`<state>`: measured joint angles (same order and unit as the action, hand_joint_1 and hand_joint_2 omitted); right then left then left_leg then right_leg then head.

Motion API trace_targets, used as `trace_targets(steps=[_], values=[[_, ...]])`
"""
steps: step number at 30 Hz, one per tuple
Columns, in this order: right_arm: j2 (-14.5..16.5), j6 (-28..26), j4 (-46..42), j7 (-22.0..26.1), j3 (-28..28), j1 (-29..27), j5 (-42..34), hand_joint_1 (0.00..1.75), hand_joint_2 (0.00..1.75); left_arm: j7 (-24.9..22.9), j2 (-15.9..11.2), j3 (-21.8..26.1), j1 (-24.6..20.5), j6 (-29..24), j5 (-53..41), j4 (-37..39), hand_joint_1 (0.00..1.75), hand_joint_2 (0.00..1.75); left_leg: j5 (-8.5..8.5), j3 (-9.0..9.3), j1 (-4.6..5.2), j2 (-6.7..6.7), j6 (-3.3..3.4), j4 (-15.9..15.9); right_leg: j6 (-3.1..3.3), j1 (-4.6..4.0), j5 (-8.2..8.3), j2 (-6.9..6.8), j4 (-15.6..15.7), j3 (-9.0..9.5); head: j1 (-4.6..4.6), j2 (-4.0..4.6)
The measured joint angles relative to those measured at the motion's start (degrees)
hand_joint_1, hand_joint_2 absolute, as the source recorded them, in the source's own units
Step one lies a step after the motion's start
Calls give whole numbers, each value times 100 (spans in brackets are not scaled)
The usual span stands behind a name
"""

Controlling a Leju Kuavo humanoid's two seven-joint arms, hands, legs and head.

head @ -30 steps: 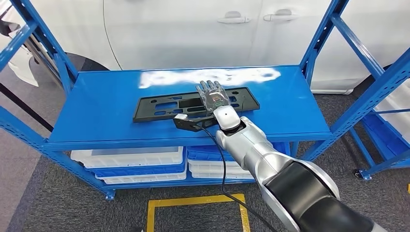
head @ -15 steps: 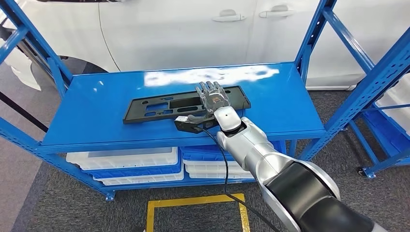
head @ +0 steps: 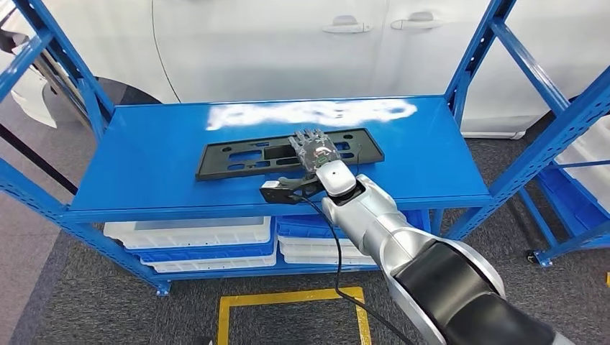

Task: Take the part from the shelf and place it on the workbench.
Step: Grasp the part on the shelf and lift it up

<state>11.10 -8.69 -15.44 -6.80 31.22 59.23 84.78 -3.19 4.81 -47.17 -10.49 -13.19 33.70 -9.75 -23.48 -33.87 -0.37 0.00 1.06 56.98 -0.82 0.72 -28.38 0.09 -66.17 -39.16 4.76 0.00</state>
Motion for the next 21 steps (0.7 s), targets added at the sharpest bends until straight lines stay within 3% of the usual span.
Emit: trace_targets(steps=[2, 3, 4, 6, 8, 12, 13, 15, 16, 18, 19, 20, 21], values=[[-3, 35, 21, -7, 2, -44, 24, 0, 0, -1, 0, 0, 12, 2, 5, 0, 0, 0, -1, -10, 5, 0, 12, 6, -19, 3, -280, -1, -706, -342, 0, 0], [-4, 46, 33, -13, 4, -67, 37, 0, 0, -1, 0, 0, 21, 3, 9, 1, 0, 0, -3, -13, 6, -2, 12, 12, -26, 5, -282, -2, -850, -420, 0, 0], [-5, 51, 42, -19, 7, -83, 49, 0, 0, -1, 0, 0, 28, 3, 14, 1, 0, 0, -8, -15, 6, -4, 7, 23, -28, 7, -178, -4, -772, -387, 0, 0], [-6, 50, 49, -31, 16, -87, 73, 0, 0, 0, 0, -1, 34, 3, 26, 1, 0, 0, -35, -20, 5, -10, -21, 69, -16, 15, 193, -7, -71, -46, 0, 0], [-3, 49, 48, -40, 26, -78, 99, 0, 0, 2, 0, -1, 31, 1, 39, 0, 0, 0, -81, -48, 25, -16, -77, 142, 31, 4, 389, -6, 524, 247, 1, 0], [3, 55, 49, -68, 79, -80, 272, 0, 175, 7, -2, -2, 36, -8, 52, 1, 0, 0, -137, -75, 23, -15, -193, 195, 168, -19, 398, 7, 651, 296, 0, 0], [5, 58, 49, -76, 106, -76, 335, 0, 175, 11, -2, -2, 35, -8, 54, 1, 0, 0, -210, -115, 15, -14, -229, 295, 198, -10, 405, 2, 661, 301, 1, 0], [10, 68, 49, -106, 177, -73, 443, 3, 175, 21, -2, -2, 35, -8, 55, 0, 0, 0, -515, -347, -6, -12, -294, 825, 235, 4, 407, -6, 672, 310, 1, 0], [10, 76, 50, -124, 211, -76, 474, 13, 175, 25, -2, -3, 39, -8, 56, 0, 0, 0, -701, -532, -14, -11, -318, 1225, 245, 3, 405, -8, 671, 309, 1, 0], [10, 89, 57, -157, 275, -87, 500, 86, 175, 32, -2, -4, 53, -6, 60, 1, 0, 0, -856, -805, -27, -11, -339, 1778, 251, -1, 402, -8, 668, 310, 1, 0], [9, 87, 61, -167, 306, -90, 506, 124, 175, 35, -2, -5, 58, -4, 62, 1, 0, 0, -773, -807, -29, -11, -334, 1761, 250, -1, 400, -5, 667, 314, 1, 0], [10, 80, 63, -172, 336, -89, 511, 158, 175, 38, -2, -6, 59, -3, 63, 1, 0, 0, -592, -695, -29, -11, -320, 1506, 247, -2, 397, 0, 667, 322, 1, 0], [10, 71, 64, -174, 360, -85, 516, 168, 175, 41, -3, -7, 55, -2, 64, 1, 0, 0, -368, -507, -28, -11, -296, 1099, 240, -2, 393, 4, 667, 332, 1, 0]])
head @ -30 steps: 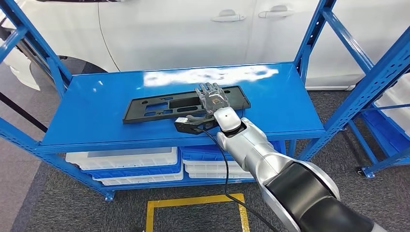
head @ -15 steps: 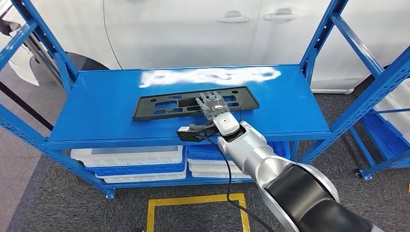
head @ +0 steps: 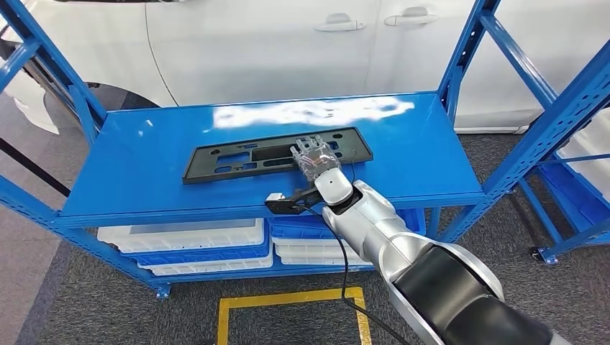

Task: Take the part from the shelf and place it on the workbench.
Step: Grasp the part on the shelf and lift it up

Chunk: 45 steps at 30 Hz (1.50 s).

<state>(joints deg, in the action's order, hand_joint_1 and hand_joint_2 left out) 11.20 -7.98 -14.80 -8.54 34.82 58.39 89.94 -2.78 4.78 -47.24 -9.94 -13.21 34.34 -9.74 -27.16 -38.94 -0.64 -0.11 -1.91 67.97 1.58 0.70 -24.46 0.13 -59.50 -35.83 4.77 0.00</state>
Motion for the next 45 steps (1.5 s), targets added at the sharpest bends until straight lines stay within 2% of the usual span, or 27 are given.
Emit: trace_targets(steps=[2, 3, 7, 9, 11, 12, 13, 14, 16, 18, 22, 23, 25, 26, 27, 28, 29, 30, 32, 34, 36, 38, 39, 42, 43, 44, 45], values=[[0, -17, 0, -1, 36, 15, 7, 173, 175, 5, -3, -3, -13, 1, 0, 0, 0, 0, 259, 339, 26, -3, 66, -719, -36, -10, -4, 4, 3, 7, 0, 0], [-1, -25, 0, -1, 53, 21, 7, 175, 175, 7, -5, -7, -15, 2, 0, 0, 0, 0, 295, 418, 43, -6, 97, -895, -65, -13, -1, 4, 6, 2, -1, 0], [-4, -58, 0, -1, 108, 40, 7, 175, 175, 8, -3, -34, -4, 6, 2, 1, 0, 0, 334, 461, 48, -13, 225, -1029, -197, -4, -32, -4, -22, -17, -1, 0], [-9, -103, 0, 0, 113, 53, 8, 175, 175, 10, 2, -42, -11, 10, 3, 1, 0, 0, 376, 489, 22, -4, 281, -1091, -235, -6, -285, -6, -433, -200, -1, 0], [-15, -148, 3, 5, 121, 49, 8, 175, 175, 11, 2, -49, -12, 15, 4, 1, 0, 0, 380, 485, 34, -1, 302, -1095, -253, -1, -608, -6, -1149, -545, -1, 0], [-21, -162, 7, 11, 126, 39, 8, 175, 175, 11, 1, -56, -8, 17, 5, 1, 0, 0, 378, 484, 37, -1, 306, -1091, -263, 5, -670, -7, -1399, -667, -1, 0], [-28, -172, 13, 16, 131, 30, 7, 175, 175, 11, 1, -63, -4, 17, 7, 1, 0, 0, 375, 483, 38, -4, 307, -1083, -270, 11, -629, -8, -1459, -703, -1, 0], [-36, -183, 17, 21, 134, 22, 7, 175, 175, 11, 1, -71, -2, 17, 8, 1, 0, 0, 371, 482, 37, -8, 303, -1071, -272, 17, -493, -9, -1308, -634, -1, 0], [-46, -210, 20, 23, 144, 28, 7, 175, 175, 12, 1, -81, -3, 17, 16, 1, 0, 0, 346, 470, 41, -20, 270, -1022, -259, 22, -150, -11, -616, -295, -1, 0], [-45, -234, 17, 27, 155, 50, 7, 175, 175, 15, 1, -87, -8, 17, 25, 1, 0, 0, 305, 438, 65, -24, 214, -953, -210, 11, -6, -5, -119, -60, 0, 0], [-53, -251, 11, 30, 159, 65, 9, 175, 175, 24, -1, -93, -10, 18, 37, 1, 0, 0, 238, 403, 53, -17, 91, -883, -71, -8, 5, -2, -13, -24, 0, 0], [-54, -261, 9, 30, 159, 67, 9, 175, 175, 28, -1, -96, -12, 18, 38, 1, 0, 0, 148, 349, 45, -15, 57, -754, -41, 3, 15, -6, -2, -21, 1, 0], [-54, -296, 4, 31, 159, 72, 9, 175, 175, 38, -1, -101, -12, 20, 39, 1, 0, 0, -179, 98, 24, -12, -3, -170, -5, 12, 22, -11, 6, -20, 1, 0], [-54, -314, 2, 32, 159, 70, 8, 146, 175, 42, -1, -103, -9, 21, 40, 1, 0, 0, -350, -76, 14, -12, -24, 214, 3, 10, 22, -12, 5, -22, 1, 0], [-54, -330, 2, 33, 159, 66, 6, 103, 175, 44, -1, -105, -4, 22, 40, 1, 0, 0, -457, -221, 6, -12, -36, 526, 7, 7, 21, -12, 4, -22, 0, 0], [-54, -346, 2, 35, 159, 63, -8, 59, 175, 45, -1, -108, 0, 23, 41, 1, 0, 0, -465, -288, 2, -12, -40, 665, 9, 5, 20, -11, 2, -22, 0, 0], [-54, -374, 1, 39, 159, 61, -36, 15, 131, 46, -2, -110, 2, 25, 42, 1, 0, 0, -361, -244, -1, -12, -34, 574, 8, 5, 20, -9, 2, -18, 0, 0], [-54, -415, -2, 45, 159, 62, -75, 0, 87, 47, -2, -113, 1, 26, 42, 1, 0, 0, -178, -95, -1, -12, -17, 267, 4, 5, 19, -6, 1, -11, 0, 0], [-54, -508, -19, 67, 156, 70, -158, 0, 0, 50, -3, -115, -9, 26, 43, 1, 0, 0, 156, 301, 15, -11, 41, -545, -23, -4, 16, 0, 2, 2, -1, 0], [-55, -555, -33, 97, 152, 79, -199, 0, 0, 55, -2, -117, -17, 26, 49, 1, 0, 0, 249, 484, 46, -16, 106, -933, -83, -15, 25, 3, 10, -1, 0, 0], [-56, -565, -34, 125, 150, 83, -214, 0, 0, 57, -1, -120, -15, 27, 56, 1, 0, 0, 264, 491, 54, -22, 170, -968, -156, -19, 43, 2, 34, 1, 0, 0], [-57, -572, -36, 135, 149, 88, -226, 0, 0, 58, 1, -123, -15, 27, 60, 1, 0, 0, 314, 509, 33, -17, 239, -1034, -215, -16, -39, -2, -63, -39, -1, 0], [-57, -584, -36, 137, 148, 91, -230, 0, 0, 59, 3, -123, -19, 27, 62, 1, 0, 0, 338, 517, 21, -13, 268, -1067, -234, -16, -165, -4, -256, -126, -1, 0], [-60, -664, -32, 162, 146, 58, -207, 0, 0, 61, 4, -125, -13, 27, 81, 1, 0, 0, 354, 499, 28, -8, 301, -1077, -261, -3, -666, -7, -1323, -630, -1, 0], [-61, -696, -30, 179, 145, 39, -186, 0, 0, 61, 4, -126, -5, 27, 91, 1, 0, 0, 353, 494, 30, -8, 303, -1073, -268, 2, -702, -7, -1525, -730, -1, 0], [-61, -724, -29, 195, 145, 28, -169, 0, 0, 61, 4, -126, 1, 27, 100, 1, 0, 0, 351, 492, 29, -10, 299, -1064, -270, 8, -619, -9, -1491, -715, -1, 0], [-61, -750, -29, 209, 144, 25, -157, 0, 0, 62, 4, -126, 4, 27, 107, 1, 0, 0, 342, 492, 27, -12, 289, -1047, -270, 15, -447, -10, -1239, -591, -1, 0]])
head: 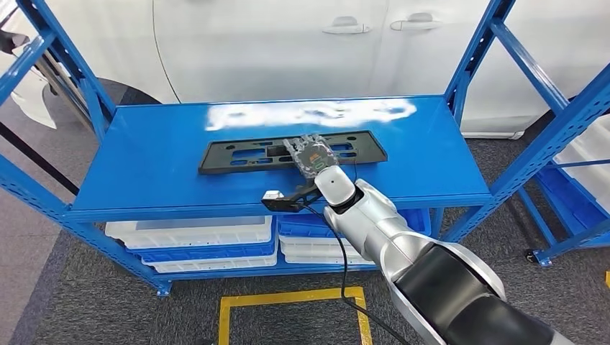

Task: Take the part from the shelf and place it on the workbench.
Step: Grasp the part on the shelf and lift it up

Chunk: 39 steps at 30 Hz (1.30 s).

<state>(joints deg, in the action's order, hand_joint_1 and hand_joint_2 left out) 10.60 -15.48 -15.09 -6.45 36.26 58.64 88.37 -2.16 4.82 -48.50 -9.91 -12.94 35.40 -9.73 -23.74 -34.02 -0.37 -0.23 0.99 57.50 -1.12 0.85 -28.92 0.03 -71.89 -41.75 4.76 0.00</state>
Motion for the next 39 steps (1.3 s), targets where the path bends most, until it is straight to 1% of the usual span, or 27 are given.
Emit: trace_targets(steps=[2, 3, 4, 7, 8, 10, 12, 13, 14, 15, 17, 18, 19, 21, 22, 24, 25, 27, 28, 29, 30, 32, 33, 34, 36, 38, 39], values=[[4, -35, -2, 19, -5, 12, 7, 0, 0, 2, 1, 0, -3, 0, 2, 0, 0, 0, -40, -22, 8, -7, -47, 72, 20, 5, 333, 0, 761, 375, 0, 0], [9, -45, -3, 30, -8, 17, 6, 0, 0, 3, 1, -1, -5, -1, 3, 0, 0, 0, -60, -41, 16, -11, -75, 108, 45, 2, 414, 3, 1027, 500, 1, 0], [14, -54, -3, 43, -11, 17, 3, 0, 0, 5, 1, -1, -4, -1, 3, 0, 0, 0, -74, -60, 25, -13, -105, 132, 77, -8, 430, 8, 1159, 554, 1, 0], [30, -70, -4, 92, -32, 12, -18, 0, 0, 10, -1, -2, -3, -2, 2, 0, 0, 0, -94, -74, 18, -11, -189, 150, 185, -23, 430, 17, 1192, 549, 1, 0], [38, -73, -5, 104, -39, 15, -22, 0, 0, 10, -2, -2, -5, -2, 2, 0, 0, 0, -152, -101, 12, -9, -221, 222, 220, -14, 437, 13, 1204, 557, 1, 0], [60, -78, -7, 113, -47, 17, -25, 0, 0, 10, -3, -3, -7, -2, 1, 0, 0, 0, -436, -314, -4, -5, -285, 715, 264, 1, 446, 5, 1222, 571, 2, 0], [71, -80, -5, 114, -49, 4, -20, 0, 0, 10, -3, -4, -1, -2, 1, 0, 0, 0, -757, -673, -17, -4, -327, 1474, 280, -7, 444, 3, 1221, 569, 2, 0], [73, -82, -4, 114, -50, -6, -14, 0, 0, 10, -3, -4, 6, -2, 2, 0, 0, 0, -803, -791, -20, -4, -332, 1704, 282, -13, 443, 2, 1220, 569, 2, 0], [75, -83, -3, 114, -50, -14, -8, 0, 0, 10, -3, -4, 11, -2, 2, 0, 0, 0, -747, -816, -20, -4, -326, 1731, 283, -17, 442, 3, 1220, 571, 2, 0], [80, -85, -4, 112, -50, -18, -2, 0, 0, 10, -3, -4, 13, -2, 3, 0, 0, 0, -594, -733, -19, -4, -306, 1533, 283, -21, 442, 7, 1220, 576, 2, 0], [95, -86, -5, 107, -50, -15, 13, 0, 0, 15, -7, -4, 5, -2, 3, 0, 0, 0, -215, -353, -3, -4, -229, 728, 275, -32, 439, 14, 1222, 591, 1, 0], [101, -85, -6, 103, -50, -13, 20, 0, 0, 22, -10, -5, -4, -2, 2, 0, 0, 0, -101, -192, 13, -3, -190, 389, 258, -38, 440, 15, 1224, 591, 1, 0], [105, -83, -6, 102, -50, -14, 28, 0, 0, 30, -13, -6, -11, -5, 1, 0, 0, 0, -51, -94, 32, -2, -158, 178, 233, -42, 442, 15, 1226, 588, 0, 0], [108, -82, -6, 101, -50, -23, 45, 0, 0, 43, -14, -8, -16, -26, 1, 0, 0, 0, -58, -70, 58, -6, -114, 95, 163, -40, 451, 10, 1247, 583, 1, 0], [109, -82, -7, 100, -50, -25, 54, 0, 0, 47, -14, -9, -13, -42, 1, 0, 0, 0, -42, -53, 40, -7, -87, 60, 129, -39, 448, 4, 1249, 589, 1, 0], [110, -85, -10, 97, -50, -14, 70, 0, 0, 61, -13, -14, -13, -61, -5, 0, 0, 0, -32, 4, 12, -11, -12, -39, 71, -43, 349, 0, 1076, 516, 0, 0], [109, -85, -12, 95, -50, -11, 75, 0, 0, 69, -13, -18, -14, -64, -9, 0, 0, 0, -36, 34, 0, -12, 22, -77, 52, -44, 232, -1, 815, 386, 0, 0], [107, -83, -8, 95, -50, -39, 86, 0, 0, 77, -13, -32, -11, -70, -20, 0, 0, 0, -86, 67, 15, -14, 62, -86, 27, -35, -48, 2, 69, -31, 0, 0], [104, -82, -5, 95, -50, -67, 89, 0, 0, 76, -14, -40, -1, -73, -26, 0, 0, 0, -117, 95, 18, -14, 65, -85, 16, -29, -103, 1, -217, -213, 0, 0], [101, -81, -3, 95, -50, -93, 91, 0, 0, 74, -14, -49, 12, -77, -30, 0, 0, 0, -147, 136, 20, -15, 62, -81, 7, -20, -48, 0, -310, -302, 0, 0], [98, -81, -1, 96, -50, -108, 92, 0, 0, 69, -13, -58, 22, -79, -33, 0, 0, 0, -168, 187, 20, -14, 49, -70, 2, -10, 113, -2, -182, -278, 0, 0], [94, -80, -1, 97, -51, -103, 93, 0, 0, 64, -12, -77, 30, -54, -26, 0, 0, 0, -239, 280, 17, -12, 4, -27, 20, 2, 571, -4, 547, 25, 0, 0], [92, -79, 1, 97, -52, -93, 94, 0, 0, 66, -11, -85, 24, -34, -17, 0, 0, 0, -278, 301, 27, -11, -32, 15, 44, -1, 708, -2, 902, 179, 0, 0], [90, -78, 2, 99, -53, -88, 95, 0, 0, 70, -11, -92, 16, -14, -7, 0, 0, 0, -320, 303, 33, -14, -64, 41, 74, -9, 769, 1, 1132, 276, 0, 0], [85, -74, 3, 102, -55, -91, 97, 0, 0, 72, -11, -98, 10, 0, 5, 0, 0, 0, -366, 294, 41, -16, -131, 53, 140, -36, 717, 12, 1252, 318, 1, 0], [88, -73, -3, 102, -56, -91, 101, 0, 0, 68, -12, -101, 6, 0, 8, 0, 0, 0, -426, 296, 24, -10, -194, 68, 199, -24, 683, 21, 1270, 347, 1, 0], [92, -74, -6, 101, -57, -84, 102, 0, 0, 68, -12, -102, -2, -1, 8, 0, 0, 0, -497, 246, 17, -6, -230, 192, 227, -8, 666, 22, 1287, 374, 2, 0]])
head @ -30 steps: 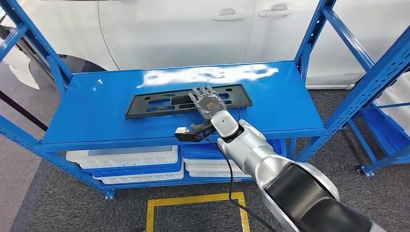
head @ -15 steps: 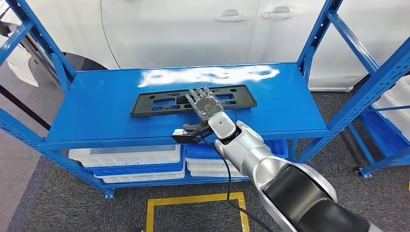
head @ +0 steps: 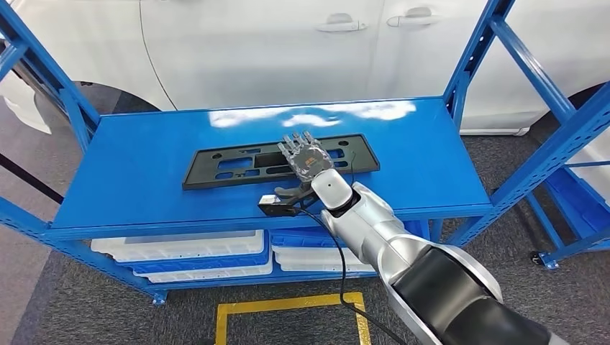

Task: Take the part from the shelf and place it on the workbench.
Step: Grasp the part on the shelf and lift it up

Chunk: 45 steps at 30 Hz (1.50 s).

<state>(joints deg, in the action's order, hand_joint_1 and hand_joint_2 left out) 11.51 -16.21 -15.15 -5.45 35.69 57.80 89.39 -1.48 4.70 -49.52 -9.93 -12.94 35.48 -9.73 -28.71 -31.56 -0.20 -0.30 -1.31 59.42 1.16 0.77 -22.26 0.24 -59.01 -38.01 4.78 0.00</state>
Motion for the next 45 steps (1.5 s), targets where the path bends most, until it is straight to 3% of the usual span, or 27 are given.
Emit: trace_targets(steps=[1, 3, 5, 6, 7, 9, 10, 12, 15, 17, 19, 20, 21, 22, 23, 25, 26, 29, 31, 34, 35, 36, 37, 38, 40, 42, 45], values=[[6, 0, -3, -1, 0, 5, 1, 0, 0, 1, 0, -1, -9, 0, -1, 0, 0, 0, -108, -122, -11, 2, -36, 241, 27, 14, -20, -3, 12, 30, 0, 0], [10, 5, 1, -2, 0, -1, 1, 0, 0, 1, 0, -4, -14, -1, -1, 0, 0, 0, -368, -560, -35, 4, -96, 1002, 57, 14, -63, -7, 14, 70, 0, 0], [12, 22, 4, 3, 0, -28, 1, 0, 0, -5, 0, -7, 2, -1, -1, 0, 0, 0, -408, -931, -51, 4, -120, 1503, 55, 10, -103, -2, 13, 112, 0, 0], [12, 36, 5, 7, 0, -39, 1, 0, 0, -8, -1, -7, 9, -1, -2, 0, 0, 0, -263, -966, -53, 5, -117, 1442, 50, 9, -123, 2, 12, 143, 0, 0], [12, 50, 5, 10, 0, -43, 1, 0, 0, -10, -2, -7, 12, -1, -2, 0, 0, 0, -26, -887, -53, 5, -102, 1158, 40, 9, -145, 5, 12, 183, 0, 0], [12, 72, 4, 11, 0, -34, 1, 0, 0, -12, -6, -7, 5, -1, -2, 0, 0, 0, 425, -569, -35, 8, -43, 330, 6, -1, -189, 10, 13, 249, -1, 0], [12, 77, 4, 11, 0, -28, 1, 0, 0, -12, -8, -7, -1, -2, -2, 0, 0, 0, 533, -448, -20, 7, -3, 39, -22, -8, -202, 11, 15, 263, 0, 0], [13, 80, 4, 11, 0, -24, 1, 0, 0, -12, -9, -8, -5, -2, -1, 0, 0, 0, 534, -376, 14, -1, 70, -139, -85, -18, -208, 11, 27, 263, 0, 0], [12, 79, 3, 5, -1, -13, 2, 0, 0, -12, -10, -10, -3, -2, -2, 0, 0, 0, 572, -330, -11, -4, 185, -215, -179, -14, -286, 1, -54, 248, -1, 0], [6, 79, 4, -5, -2, -11, 6, 0, 0, -13, -10, -11, -11, -2, -3, 0, 0, 0, 591, -296, -23, 2, 244, -258, -201, -10, -574, -5, -561, 18, -2, 0], [-6, 101, 12, -58, 5, -46, 19, 0, 0, -14, -9, -14, -10, -2, -1, 0, 0, 0, 582, -297, -9, 0, 270, -253, -210, -8, -880, -5, -1306, -368, -2, 0], [-15, 146, 22, -129, 40, -67, 27, 0, 0, -15, -9, -16, -5, -2, 2, 0, 0, 0, 575, -297, -4, -2, 276, -246, -213, -7, -913, -6, -1521, -495, -2, 0], [-25, 223, 33, -234, 135, -78, 34, 0, 0, -15, -9, -17, -1, -2, 5, 0, 0, 0, 566, -297, 0, -6, 276, -234, -210, -6, -835, -6, -1522, -521, -2, 0], [-34, 315, 42, -345, 279, -79, 39, 0, 0, -16, -9, -20, 1, -3, 8, 0, 0, 0, 553, -294, 2, -10, 269, -218, -200, -6, -663, -7, -1296, -431, -2, 0], [-41, 400, 49, -431, 452, -70, 43, 0, 0, -16, -8, -22, -1, -3, 10, 0, 0, 0, 534, -293, 3, -14, 255, -194, -181, -7, -446, -7, -905, -253, -2, 0], [-49, 530, 57, -509, 748, -51, 46, 0, 0, -18, -8, -28, -7, -4, 11, 0, 0, 0, 483, -313, 23, -17, 205, -130, -135, -20, -187, -6, -234, 56, -2, 0], [-50, 603, 60, -510, 842, -45, 46, 0, 0, -19, -8, -32, -9, -3, 13, 0, 0, 0, 463, -322, 32, -16, 178, -107, -112, -31, -154, -4, -74, 127, -1, 0], [-66, 849, 82, -447, 1019, -39, 26, 0, 0, -26, -9, -40, -13, 2, 14, 0, 0, 0, 431, -319, 22, -12, 88, -93, -33, -46, -163, 0, -17, 153, -1, 0], [-72, 970, 90, -356, 1079, -33, -21, 0, 0, -31, -12, -44, -16, 12, 13, 0, 0, 0, 275, -405, 6, -8, 14, 134, 20, -17, -152, -6, 17, 185, -1, 0], [-72, 1127, 97, -202, 1106, -39, -129, 0, 131, -42, -13, -50, -17, 33, 14, 0, 0, 0, -209, -890, -35, -4, -83, 1168, 58, -6, -164, -9, 26, 203, 0, 0], [-73, 1158, 102, -175, 1108, -47, -170, 21, 175, -45, -13, -54, -13, 37, 18, 0, 0, 0, -272, -1024, -46, -4, -100, 1424, 62, -7, -168, -8, 25, 205, 1, 0], [-73, 1180, 105, -161, 1108, -51, -208, 43, 175, -47, -13, -57, -9, 39, 22, 0, 0, 0, -228, -1063, -51, -4, -105, 1476, 61, -7, -172, -6, 25, 210, 1, 0], [-73, 1196, 108, -156, 1108, -51, -244, 79, 175, -44, -14, -60, -8, 40, 27, 0, 0, 0, -82, -986, -53, -3, -98, 1295, 56, -7, -178, -2, 24, 222, 1, 0], [-72, 1204, 107, -158, 1106, -48, -273, 119, 175, -38, -16, -61, -11, 40, 36, 0, 0, 0, 127, -813, -51, -3, -78, 930, 45, -7, -186, 1, 24, 242, 1, 0], [-73, 1197, 106, -169, 1101, -39, -309, 156, 175, -21, -22, -62, -24, 40, 52, 0, 0, 0, 426, -431, -26, 0, -2, 150, 10, -15, -202, 6, 27, 273, 0, 0], [-76, 1179, 105, -178, 1096, -33, -321, 161, 175, -12, -26, -65, -32, 40, 63, 0, 0, 0, 476, -282, 11, -2, 72, -154, -46, -22, -205, 6, 35, 279, 0, 0], [-82, 1139, 99, -187, 1080, -7, -324, 161, 175, -10, -25, -70, -31, 40, 65, 0, 0, 0, 516, -239, -8, 0, 173, -231, -146, -29, -239, -2, 12, 287, -1, 0]])
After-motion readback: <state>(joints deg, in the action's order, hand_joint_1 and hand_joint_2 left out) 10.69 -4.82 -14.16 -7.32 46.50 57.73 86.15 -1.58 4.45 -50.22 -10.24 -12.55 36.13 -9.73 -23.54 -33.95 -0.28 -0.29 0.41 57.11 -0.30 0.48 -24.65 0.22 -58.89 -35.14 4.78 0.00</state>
